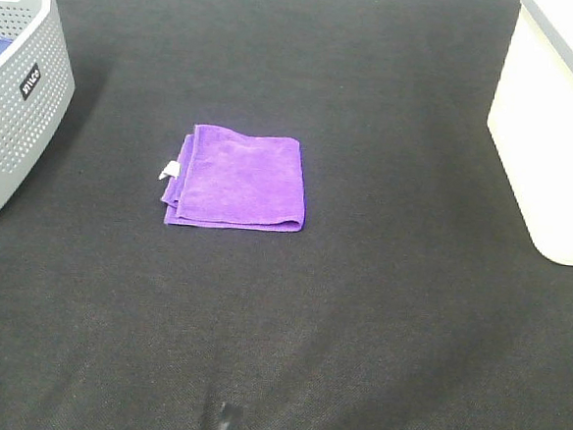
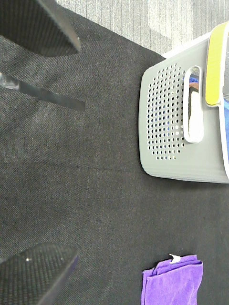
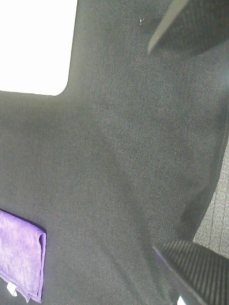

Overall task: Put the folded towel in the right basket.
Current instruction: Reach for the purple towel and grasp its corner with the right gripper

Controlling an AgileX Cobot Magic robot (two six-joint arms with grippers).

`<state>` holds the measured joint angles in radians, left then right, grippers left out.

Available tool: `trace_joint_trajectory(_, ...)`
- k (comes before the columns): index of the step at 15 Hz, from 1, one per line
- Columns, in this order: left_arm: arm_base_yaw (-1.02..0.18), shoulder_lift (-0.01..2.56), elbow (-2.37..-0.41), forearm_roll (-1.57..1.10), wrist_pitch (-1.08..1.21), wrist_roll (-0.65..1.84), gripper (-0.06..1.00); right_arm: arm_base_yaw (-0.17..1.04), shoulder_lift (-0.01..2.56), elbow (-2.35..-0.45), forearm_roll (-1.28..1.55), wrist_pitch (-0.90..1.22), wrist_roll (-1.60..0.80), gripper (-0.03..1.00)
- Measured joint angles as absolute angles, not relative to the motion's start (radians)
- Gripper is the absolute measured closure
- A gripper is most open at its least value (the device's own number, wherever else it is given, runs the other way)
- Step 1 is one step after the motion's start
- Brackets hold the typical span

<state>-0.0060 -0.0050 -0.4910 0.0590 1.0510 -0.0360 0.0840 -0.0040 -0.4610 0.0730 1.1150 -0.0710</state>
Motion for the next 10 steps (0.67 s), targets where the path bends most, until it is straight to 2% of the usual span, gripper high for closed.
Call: trace_joint_trajectory(10,-0.006,-0.005,-0.491,0.059,1.051,-0.036,-0.04,0.084,-0.004,-0.461,0.073,1.115,-0.071,-0.01)
